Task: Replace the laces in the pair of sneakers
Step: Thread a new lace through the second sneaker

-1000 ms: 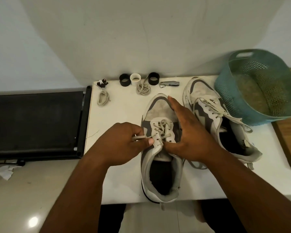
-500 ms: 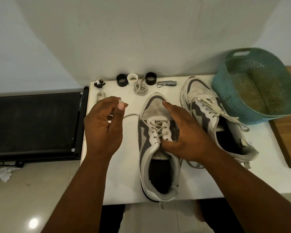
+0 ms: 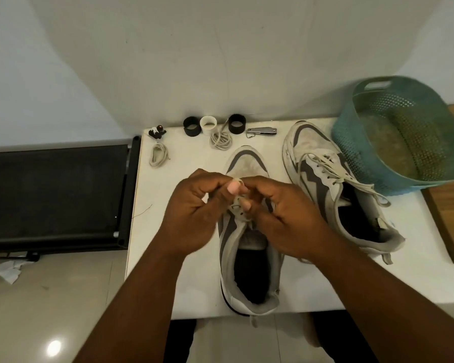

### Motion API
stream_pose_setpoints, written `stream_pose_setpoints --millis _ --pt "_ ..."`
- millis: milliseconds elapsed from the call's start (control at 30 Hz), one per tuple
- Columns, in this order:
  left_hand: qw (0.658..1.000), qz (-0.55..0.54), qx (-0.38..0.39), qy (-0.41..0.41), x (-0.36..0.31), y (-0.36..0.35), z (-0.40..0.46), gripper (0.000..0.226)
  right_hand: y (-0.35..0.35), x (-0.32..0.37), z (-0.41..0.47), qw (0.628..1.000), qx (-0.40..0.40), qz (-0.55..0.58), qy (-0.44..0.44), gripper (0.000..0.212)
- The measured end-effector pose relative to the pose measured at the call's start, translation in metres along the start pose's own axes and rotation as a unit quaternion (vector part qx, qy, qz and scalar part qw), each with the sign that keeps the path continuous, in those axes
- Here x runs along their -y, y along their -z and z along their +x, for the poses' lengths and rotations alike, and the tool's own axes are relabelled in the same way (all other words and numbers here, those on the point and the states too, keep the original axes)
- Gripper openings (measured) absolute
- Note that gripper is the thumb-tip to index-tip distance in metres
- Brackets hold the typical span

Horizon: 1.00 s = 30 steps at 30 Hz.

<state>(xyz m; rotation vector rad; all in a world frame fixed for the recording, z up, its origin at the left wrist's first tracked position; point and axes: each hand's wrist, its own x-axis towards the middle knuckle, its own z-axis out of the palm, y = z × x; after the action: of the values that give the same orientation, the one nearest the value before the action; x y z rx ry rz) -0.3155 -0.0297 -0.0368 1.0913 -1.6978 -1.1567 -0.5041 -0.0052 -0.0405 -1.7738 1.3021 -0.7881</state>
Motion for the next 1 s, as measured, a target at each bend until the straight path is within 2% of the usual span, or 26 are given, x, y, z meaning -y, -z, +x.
stream_pose_setpoints --millis 33,100,200,333,400,433,500,533,567,633,700,767,800,833,867,933,1000 --pt "0.999 -0.034 -0.024 0.022 0.0 0.004 0.0 0.018 0.004 0.0 0.001 0.999 -0.01 0.04 -0.023 0.013" --pt "0.992 -0.073 -0.09 0.05 0.002 0.01 0.001 0.016 0.014 0.0 0.004 0.994 -0.042 0.097 -0.038 0.022" --pt "0.976 -0.075 -0.182 0.094 0.004 0.01 0.001 0.013 0.022 0.001 0.006 0.982 -0.052 0.175 -0.057 0.036" --pt "0.937 -0.077 -0.296 0.172 0.013 0.015 0.005 0.012 0.026 -0.003 0.005 0.941 -0.056 0.313 -0.114 0.032" --pt "0.92 -0.055 -0.329 0.206 0.018 0.02 0.007 0.015 0.028 -0.002 0.007 0.933 -0.082 0.331 -0.114 0.035" --pt "0.916 -0.037 -0.329 0.225 0.019 0.021 0.007 0.022 0.028 -0.004 0.008 0.945 -0.1 0.292 -0.11 0.036" --pt "0.912 -0.036 -0.305 0.271 0.016 0.022 0.007 0.037 0.024 -0.009 0.008 0.973 -0.109 0.175 -0.099 0.029" --pt "0.909 -0.087 -0.281 0.295 0.013 0.023 0.007 0.039 0.021 -0.011 0.007 0.983 -0.09 0.131 -0.091 0.022" --pt "0.9 -0.183 -0.246 0.311 0.009 0.023 0.007 0.04 0.016 -0.014 0.005 0.991 -0.058 0.088 -0.078 0.025" --pt "0.844 -0.416 -0.152 0.303 0.002 0.023 0.007 0.038 0.01 -0.018 0.003 0.997 -0.058 0.035 -0.045 0.041" --pt "0.786 -0.555 -0.101 0.253 -0.002 0.021 0.005 0.034 0.008 -0.015 0.002 0.984 -0.169 -0.016 -0.048 0.039" --pt "0.759 -0.608 -0.094 0.213 0.0 0.016 0.003 0.036 0.01 -0.006 0.002 0.962 -0.264 -0.045 -0.054 0.026" --pt "0.752 -0.62 -0.09 0.204 0.001 0.012 0.004 0.035 0.011 0.0 0.001 0.965 -0.259 -0.03 -0.04 0.019" --pt "0.753 -0.621 -0.085 0.201 -0.001 0.008 0.004 0.034 0.009 0.006 0.0 0.975 -0.22 -0.003 -0.021 0.016" --pt "0.759 -0.616 -0.076 0.197 -0.002 0.004 0.005 0.031 0.005 0.012 0.0 0.987 -0.162 0.016 -0.01 0.019" --pt "0.778 -0.599 -0.044 0.184 -0.005 -0.003 0.006 0.024 -0.005 0.015 -0.001 0.998 -0.066 -0.023 0.01 0.023" --pt "0.79 -0.586 -0.017 0.182 -0.006 -0.006 0.006 0.022 -0.013 0.011 0.0 0.996 -0.056 -0.05 0.038 0.017"
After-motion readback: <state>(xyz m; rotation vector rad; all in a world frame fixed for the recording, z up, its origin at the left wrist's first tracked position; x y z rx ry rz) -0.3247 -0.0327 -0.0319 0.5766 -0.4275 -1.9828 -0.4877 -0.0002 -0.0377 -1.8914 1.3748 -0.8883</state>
